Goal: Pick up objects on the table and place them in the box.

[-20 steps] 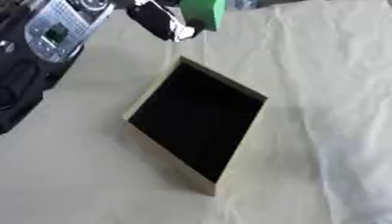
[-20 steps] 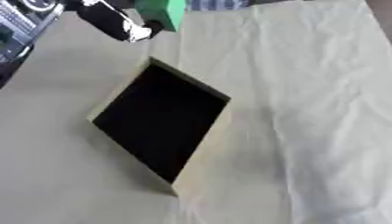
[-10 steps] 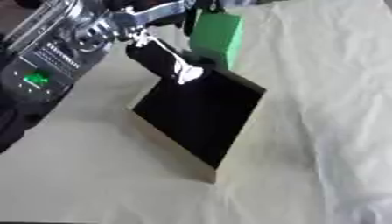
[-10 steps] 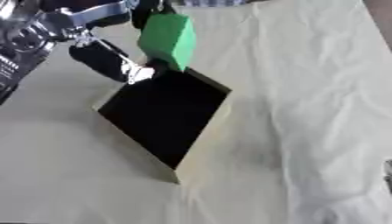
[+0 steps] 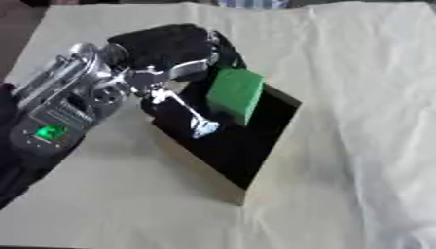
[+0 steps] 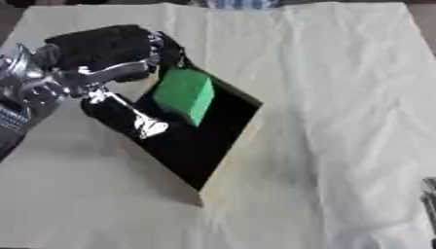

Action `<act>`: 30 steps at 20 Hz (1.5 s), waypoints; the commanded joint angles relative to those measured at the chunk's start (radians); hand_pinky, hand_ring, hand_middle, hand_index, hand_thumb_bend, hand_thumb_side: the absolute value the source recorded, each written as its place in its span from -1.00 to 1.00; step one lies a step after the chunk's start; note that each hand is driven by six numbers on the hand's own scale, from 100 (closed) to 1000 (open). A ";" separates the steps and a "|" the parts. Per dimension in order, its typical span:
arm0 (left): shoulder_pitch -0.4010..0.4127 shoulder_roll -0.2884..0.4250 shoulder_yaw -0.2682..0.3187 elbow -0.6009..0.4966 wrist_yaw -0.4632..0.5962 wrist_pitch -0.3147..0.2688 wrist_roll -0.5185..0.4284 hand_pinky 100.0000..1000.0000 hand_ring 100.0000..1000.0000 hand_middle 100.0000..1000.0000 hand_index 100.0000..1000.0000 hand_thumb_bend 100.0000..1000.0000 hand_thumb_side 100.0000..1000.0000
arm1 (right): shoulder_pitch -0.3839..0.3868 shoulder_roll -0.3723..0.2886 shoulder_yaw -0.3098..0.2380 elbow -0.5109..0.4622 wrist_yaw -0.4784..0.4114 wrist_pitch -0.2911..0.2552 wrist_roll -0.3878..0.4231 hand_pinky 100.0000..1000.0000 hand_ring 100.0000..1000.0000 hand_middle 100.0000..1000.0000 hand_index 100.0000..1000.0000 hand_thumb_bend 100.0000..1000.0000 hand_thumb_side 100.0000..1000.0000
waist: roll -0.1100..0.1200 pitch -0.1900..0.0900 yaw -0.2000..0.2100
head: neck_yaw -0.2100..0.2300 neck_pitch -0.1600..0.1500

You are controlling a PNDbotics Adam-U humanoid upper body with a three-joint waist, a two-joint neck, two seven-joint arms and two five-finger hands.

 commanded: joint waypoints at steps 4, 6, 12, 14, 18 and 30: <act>0.019 0.002 -0.007 0.017 -0.050 -0.032 0.012 0.02 0.04 -0.02 0.23 -1.00 -0.72 | -0.004 0.002 -0.002 -0.015 0.007 0.003 -0.005 0.08 0.32 0.06 0.38 -1.00 0.72 | -0.010 -0.003 0.005 | 0.000 -0.021; 0.024 -0.002 -0.011 0.026 -0.066 -0.043 0.015 0.02 0.04 -0.02 0.23 -1.00 -0.73 | -0.005 0.007 -0.001 -0.015 0.009 0.005 -0.005 0.08 0.31 0.06 0.38 -1.00 0.73 | -0.013 0.003 0.006 | -0.001 -0.025; 0.029 -0.036 -0.023 0.075 -0.114 -0.071 0.025 0.06 0.07 0.02 0.28 -1.00 -0.92 | -0.006 0.020 0.005 -0.015 0.010 0.011 -0.003 0.08 0.31 0.05 0.37 -1.00 0.74 | -0.019 0.014 0.005 | 0.003 -0.033; 0.026 -0.047 -0.030 0.096 -0.138 -0.092 0.026 0.11 0.12 0.08 0.33 -1.00 -1.00 | -0.005 0.023 0.006 -0.015 0.010 0.013 -0.003 0.08 0.31 0.05 0.37 -1.00 0.75 | -0.019 0.015 0.004 | 0.006 -0.035; 0.024 -0.062 -0.029 0.121 -0.164 -0.113 0.040 0.05 0.08 0.04 0.29 -1.00 -0.91 | -0.004 0.025 0.008 -0.015 0.010 0.017 -0.002 0.08 0.31 0.05 0.37 -1.00 0.75 | -0.018 0.015 0.005 | 0.012 -0.043; -0.051 -0.027 0.066 0.032 0.064 0.034 0.018 -0.07 0.01 -0.02 0.24 -1.00 -0.71 | 0.000 0.008 0.006 -0.015 0.011 0.020 -0.006 0.09 0.32 0.06 0.38 -1.00 0.72 | -0.006 -0.007 0.007 | -0.027 0.055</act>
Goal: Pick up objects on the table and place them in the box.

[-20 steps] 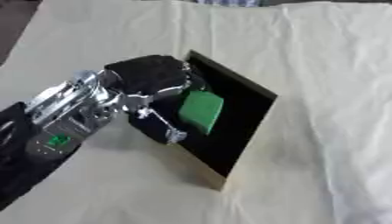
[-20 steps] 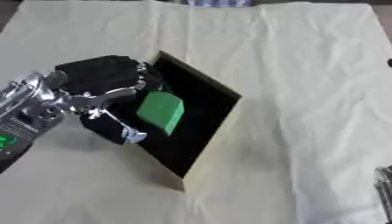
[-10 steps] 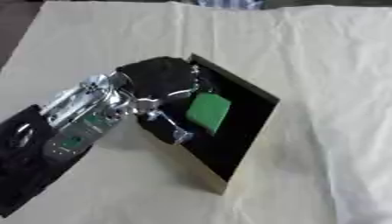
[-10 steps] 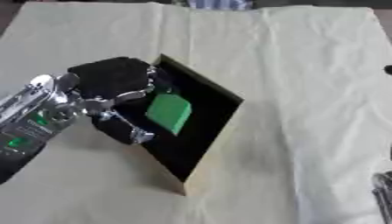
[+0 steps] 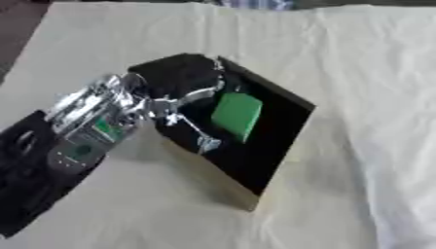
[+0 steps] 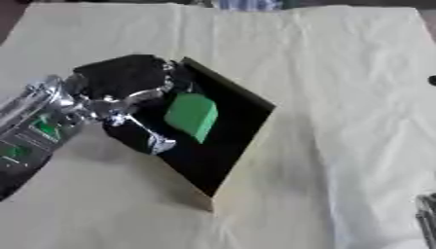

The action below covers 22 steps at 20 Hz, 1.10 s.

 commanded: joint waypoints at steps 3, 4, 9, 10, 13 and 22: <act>-0.032 0.007 0.029 0.036 0.073 0.040 -0.025 -0.08 0.01 -0.03 0.23 -1.00 -0.69 | -0.013 -0.029 -0.004 -0.015 0.002 0.001 -0.001 0.09 0.32 0.06 0.38 -1.00 0.72 | -0.001 -0.023 -0.003 | -0.026 0.064; -0.033 0.001 0.030 0.049 0.076 0.040 -0.025 -0.09 0.00 -0.03 0.23 -1.00 -0.68 | -0.014 -0.028 -0.004 -0.015 0.001 0.001 -0.001 0.09 0.32 0.05 0.38 -1.00 0.72 | -0.002 -0.022 -0.005 | -0.033 0.059; -0.049 -0.028 0.015 0.088 0.040 0.011 -0.030 -0.06 0.01 -0.03 0.23 -1.00 -0.72 | -0.015 -0.020 -0.002 -0.015 -0.002 0.005 -0.001 0.08 0.31 0.05 0.37 -1.00 0.73 | -0.006 -0.016 -0.005 | -0.093 -0.010; -0.056 -0.035 0.011 0.099 0.021 0.004 -0.034 -0.05 0.01 -0.02 0.23 -1.00 -0.74 | -0.016 -0.018 -0.001 -0.015 -0.003 0.005 0.001 0.08 0.31 0.05 0.37 -1.00 0.72 | -0.007 -0.014 -0.005 | -0.100 -0.018; -0.071 -0.048 0.003 0.128 -0.021 -0.021 -0.040 -0.05 0.01 -0.03 0.23 -1.00 -0.74 | -0.017 -0.018 0.000 -0.015 -0.003 0.005 0.003 0.08 0.31 0.05 0.37 -1.00 0.73 | -0.007 -0.012 -0.004 | -0.113 -0.027; -0.164 -0.015 0.032 0.062 -0.026 -0.042 -0.054 0.03 0.04 0.00 0.24 -1.00 -0.80 | -0.015 -0.030 -0.001 -0.015 0.002 0.008 -0.002 0.09 0.32 0.05 0.37 -1.00 0.73 | 0.010 -0.014 0.006 | -0.151 -0.017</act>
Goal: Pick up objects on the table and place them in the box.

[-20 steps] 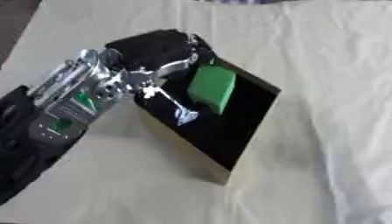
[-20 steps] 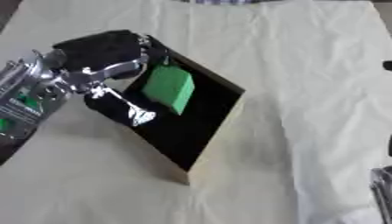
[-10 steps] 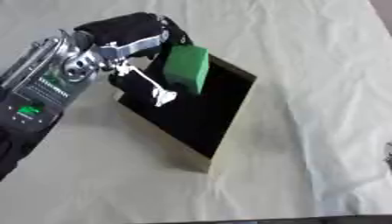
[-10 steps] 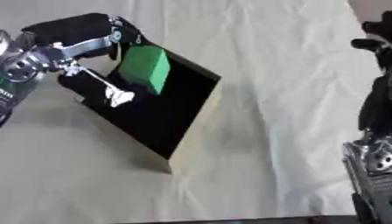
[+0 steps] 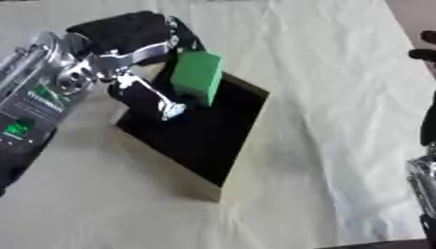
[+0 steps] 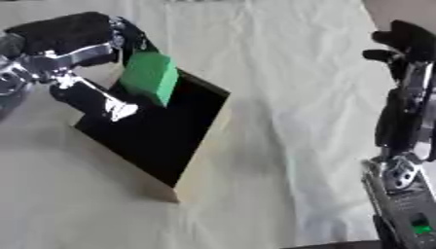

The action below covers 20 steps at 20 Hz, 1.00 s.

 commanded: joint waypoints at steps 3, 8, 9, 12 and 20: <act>-0.065 -0.004 0.002 0.029 0.001 -0.025 -0.026 0.02 0.04 0.00 0.24 -1.00 -0.79 | -0.014 -0.026 -0.004 -0.015 0.002 0.003 -0.004 0.09 0.32 0.05 0.38 -1.00 0.72 | 0.003 -0.018 -0.004 | -0.001 -0.008; -0.090 -0.071 -0.039 0.131 -0.022 -0.070 -0.038 0.02 0.04 0.00 0.24 -1.00 -0.80 | -0.018 -0.022 -0.005 -0.015 0.000 0.004 -0.004 0.09 0.32 0.05 0.37 -1.00 0.72 | 0.003 -0.011 -0.016 | 0.013 -0.024; -0.094 -0.085 -0.046 0.148 -0.032 -0.081 -0.036 0.02 0.04 0.00 0.24 -1.00 -0.80 | -0.021 -0.021 -0.005 -0.015 0.000 0.004 -0.004 0.09 0.32 0.05 0.37 -1.00 0.72 | 0.004 -0.009 -0.017 | 0.015 -0.027; -0.103 -0.123 -0.061 0.200 -0.066 -0.110 -0.026 0.03 0.04 0.00 0.24 -1.00 -0.82 | -0.030 -0.019 -0.003 -0.015 -0.004 0.004 -0.003 0.09 0.32 0.05 0.37 -1.00 0.72 | 0.004 -0.004 -0.020 | 0.018 -0.035; -0.108 -0.180 -0.080 0.314 -0.149 -0.174 -0.006 0.05 0.06 0.01 0.25 -1.00 -0.88 | -0.038 -0.010 -0.002 -0.015 -0.009 0.008 -0.003 0.08 0.32 0.05 0.37 -1.00 0.72 | 0.003 0.008 -0.026 | 0.026 -0.046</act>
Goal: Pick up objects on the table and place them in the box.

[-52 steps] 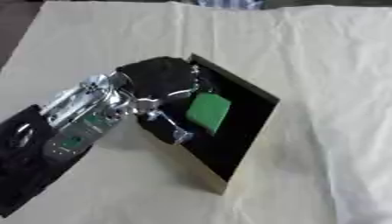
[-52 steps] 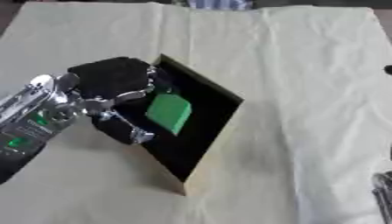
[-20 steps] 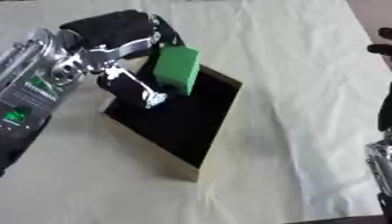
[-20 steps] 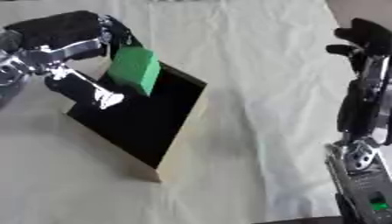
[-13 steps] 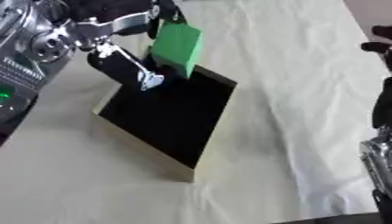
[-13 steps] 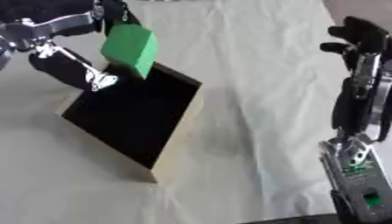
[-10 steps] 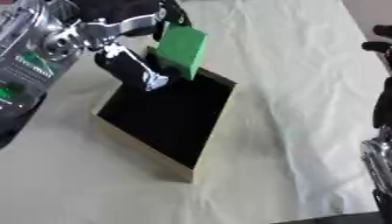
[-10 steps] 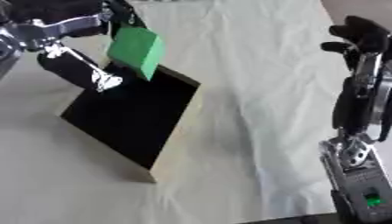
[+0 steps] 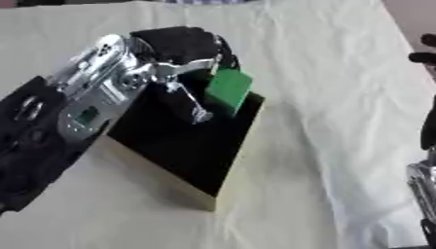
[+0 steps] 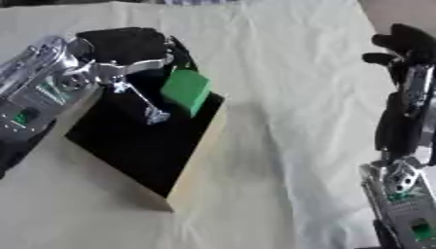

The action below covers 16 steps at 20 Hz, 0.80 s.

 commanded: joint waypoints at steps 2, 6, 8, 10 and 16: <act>-0.020 -0.021 0.000 0.059 -0.037 -0.030 0.001 0.06 0.06 0.02 0.26 -1.00 -0.90 | -0.012 -0.006 -0.002 -0.015 -0.005 0.004 -0.002 0.08 0.32 0.05 0.37 -1.00 0.72 | -0.003 -0.016 -0.005 | 0.008 -0.014; -0.020 -0.045 0.009 0.106 -0.056 -0.056 0.007 0.17 0.18 0.16 0.40 -1.00 -0.80 | -0.015 -0.002 -0.001 -0.015 -0.005 0.005 -0.002 0.08 0.31 0.04 0.37 -1.00 0.73 | -0.005 -0.013 -0.009 | 0.012 -0.020; -0.020 -0.048 0.015 0.113 -0.062 -0.076 0.010 0.22 0.27 0.29 0.50 -0.90 -0.76 | -0.012 -0.001 0.000 -0.015 -0.004 0.006 -0.002 0.08 0.31 0.04 0.36 -1.00 0.73 | -0.005 -0.013 -0.008 | 0.013 -0.018; -0.022 -0.043 0.017 0.099 -0.072 -0.101 0.001 0.28 0.37 0.41 0.60 -0.57 -0.61 | -0.010 -0.001 -0.001 -0.015 -0.003 0.007 -0.003 0.08 0.32 0.04 0.36 -1.00 0.73 | -0.004 -0.014 -0.007 | 0.013 -0.016; -0.025 -0.022 0.032 0.023 -0.098 -0.137 -0.038 0.40 0.54 0.61 0.76 0.14 -0.04 | -0.009 -0.004 -0.001 -0.015 -0.005 0.008 -0.004 0.08 0.32 0.04 0.36 -1.00 0.72 | -0.002 -0.022 -0.002 | 0.011 -0.013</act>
